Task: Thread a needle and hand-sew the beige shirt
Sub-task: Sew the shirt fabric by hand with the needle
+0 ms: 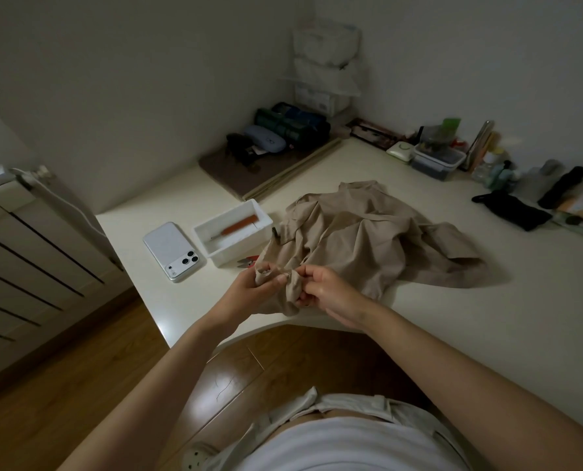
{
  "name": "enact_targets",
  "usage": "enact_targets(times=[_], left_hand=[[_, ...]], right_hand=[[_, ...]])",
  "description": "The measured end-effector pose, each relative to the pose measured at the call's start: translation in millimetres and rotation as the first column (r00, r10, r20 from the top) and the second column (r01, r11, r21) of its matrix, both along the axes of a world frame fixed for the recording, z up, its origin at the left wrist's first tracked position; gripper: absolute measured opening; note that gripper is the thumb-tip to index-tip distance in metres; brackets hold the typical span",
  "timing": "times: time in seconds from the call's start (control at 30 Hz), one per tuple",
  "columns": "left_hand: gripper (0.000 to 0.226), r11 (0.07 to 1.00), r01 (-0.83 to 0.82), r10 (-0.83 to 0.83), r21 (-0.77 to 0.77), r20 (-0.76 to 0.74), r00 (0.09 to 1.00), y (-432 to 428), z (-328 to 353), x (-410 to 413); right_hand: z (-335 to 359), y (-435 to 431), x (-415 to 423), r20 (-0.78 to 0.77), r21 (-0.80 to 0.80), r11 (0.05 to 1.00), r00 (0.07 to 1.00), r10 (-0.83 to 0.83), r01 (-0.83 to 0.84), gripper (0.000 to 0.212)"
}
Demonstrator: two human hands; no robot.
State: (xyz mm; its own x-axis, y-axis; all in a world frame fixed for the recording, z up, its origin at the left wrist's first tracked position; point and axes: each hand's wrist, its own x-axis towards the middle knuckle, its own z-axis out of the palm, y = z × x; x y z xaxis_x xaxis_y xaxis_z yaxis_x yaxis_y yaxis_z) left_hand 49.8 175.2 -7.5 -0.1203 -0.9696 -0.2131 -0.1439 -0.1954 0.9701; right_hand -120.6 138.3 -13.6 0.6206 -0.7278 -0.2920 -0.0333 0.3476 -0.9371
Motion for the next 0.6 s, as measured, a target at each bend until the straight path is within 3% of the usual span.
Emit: enact_targets(times=[0.1,0.33,0.6], left_hand=[[0.027,0.998,0.05,-0.05,0.037,0.026,0.998,-0.2,1.4,3.7],[0.056,0.997,-0.041,0.041,0.07,-0.003,0.999,2.1,0.7,2.9],[0.032,0.989,-0.084,0.088,0.118,-0.024,0.996,-2.1,2.8,-1.8]], right_hand=[[-1.2,0.6,1.1,0.017,0.007,1.0,1.0,-0.005,0.005,0.02],[-3.9,-6.2,-1.9,-0.095,-0.05,0.995,0.991,-0.094,0.089,0.008],[-2.2,-6.8,2.3,-0.071,-0.071,0.989,0.988,-0.137,0.132,0.01]])
